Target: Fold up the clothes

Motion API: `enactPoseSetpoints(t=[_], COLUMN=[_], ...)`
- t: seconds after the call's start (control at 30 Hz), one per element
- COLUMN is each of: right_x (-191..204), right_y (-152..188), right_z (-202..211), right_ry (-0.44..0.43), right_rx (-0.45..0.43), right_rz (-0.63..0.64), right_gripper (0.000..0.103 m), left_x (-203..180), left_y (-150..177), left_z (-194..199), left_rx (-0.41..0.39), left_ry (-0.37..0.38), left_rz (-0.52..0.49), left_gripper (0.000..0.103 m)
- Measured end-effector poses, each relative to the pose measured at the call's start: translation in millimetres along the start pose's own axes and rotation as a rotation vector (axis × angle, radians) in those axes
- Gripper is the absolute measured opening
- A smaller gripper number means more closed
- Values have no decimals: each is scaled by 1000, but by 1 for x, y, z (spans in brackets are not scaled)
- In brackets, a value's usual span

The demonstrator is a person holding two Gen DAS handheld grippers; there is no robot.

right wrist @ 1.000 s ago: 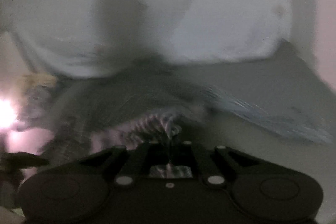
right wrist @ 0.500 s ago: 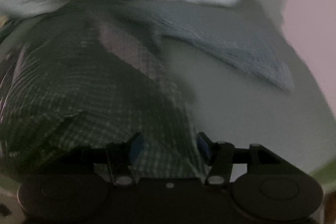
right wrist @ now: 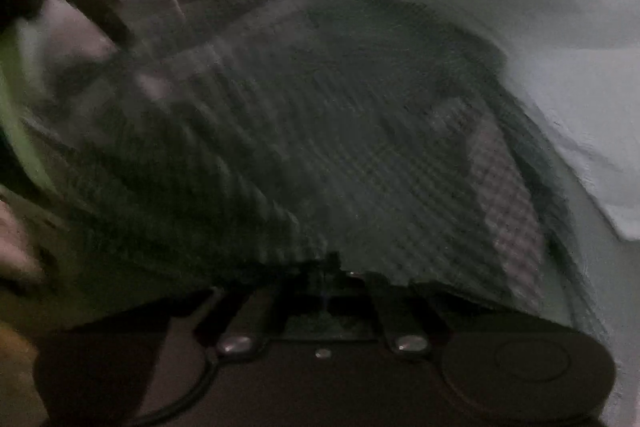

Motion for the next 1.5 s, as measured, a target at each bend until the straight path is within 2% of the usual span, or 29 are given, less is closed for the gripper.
enactPoseSetpoints(t=[0.1, 0.17, 0.27, 0.3, 0.37, 0.4, 0.43, 0.5, 0.57, 0.6, 0.63, 0.77, 0.83, 0.87, 0.9, 1.0, 1.13, 1.17, 1.2, 1.27, 1.3, 1.37, 1.43, 1.5], right_x=[18, 31, 32, 27, 5, -8, -23, -52, -82, -93, -102, -118, -115, -113, -110, -95, -72, -68, -65, -58, -54, -48, -46, -45], right_y=[-13, -8, 7, 7, -1, -7, -13, -23, -29, -30, -31, -29, -28, -28, -28, -34, -59, -66, -74, -88, -96, -110, -125, -131], right_z=[40, 52, 47, 46, 53, 59, 64, 74, 80, 81, 79, 66, 56, 51, 46, 35, 23, 21, 19, 15, 13, 12, 15, 16], right_ry=[-207, -322, -387, -387, -361, -357, -353, -352, -344, -326, -311, -229, -198, -183, -169, -133, -92, -69, -47, -3, 20, 66, 101, 117], right_rx=[-50, -16, 80, 87, 50, 22, -11, -76, -131, -153, -164, -141, -120, -106, -89, -35, -2, 0, 2, 7, 9, 8, -16, -27], right_rz=[-60, -73, -140, -165, -241, -292, -353, -503, -659, -724, -776, -865, -890, -903, -919, -957, -967, -958, -948, -928, -918, -889, -846, -837], right_gripper=[1, 1, 4, 8, 26, 45, 53, 55, 62, 70, 71, 71, 71, 71, 71, 71, 71, 71, 71, 69, 68, 68, 68, 68], left_x=[14, 27, 40, 43, 47, 48, 50, 56, 63, 67, 71, 87, 95, 98, 102, 114, 139, 143, 147, 157, 163, 171, 177, 181], left_y=[-11, -17, -14, -11, -8, -7, -8, -13, -22, -27, -33, -48, -56, -59, -63, -74, -78, -82, -87, -103, -115, -153, -202, -236], left_z=[19, 28, 21, 18, 21, 22, 25, 27, 28, 26, 23, -1, -13, -19, -26, -44, -67, -65, -63, -59, -51, -18, 31, 79], left_rx=[-53, -76, -29, -12, -12, -14, -26, -50, -73, -81, -89, -63, -49, -42, -35, -14, 19, -3, -28, -48, -79, -214, -395, -562], left_ry=[-64, -109, -174, -159, -100, -69, -58, -61, -91, -112, -133, -123, -116, -113, -110, -101, -48, -44, -41, -44, -54, -27, -11, -11], left_rz=[-5, -1, 0, 11, 59, 84, 97, 104, 90, 78, 65, 12, -14, -28, -41, -81, 78, 102, 124, 176, 204, 233, 211, 168], left_gripper=[0, 0, 1, 5, 7, 13, 16, 25, 30, 34, 36, 53, 67, 78, 80, 80, 76, 57, 27, 19, 14, 14, 14, 14])
Point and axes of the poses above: each gripper's, at about its wrist camera, not at the fingertips, and z roughly against the way its jaws point, x to its left, y to its underside, the point moved 8 cm from there along -z, roughly the way its jaws point, and after that the axes turned 5 degrees about y, right-handed, at the moved point
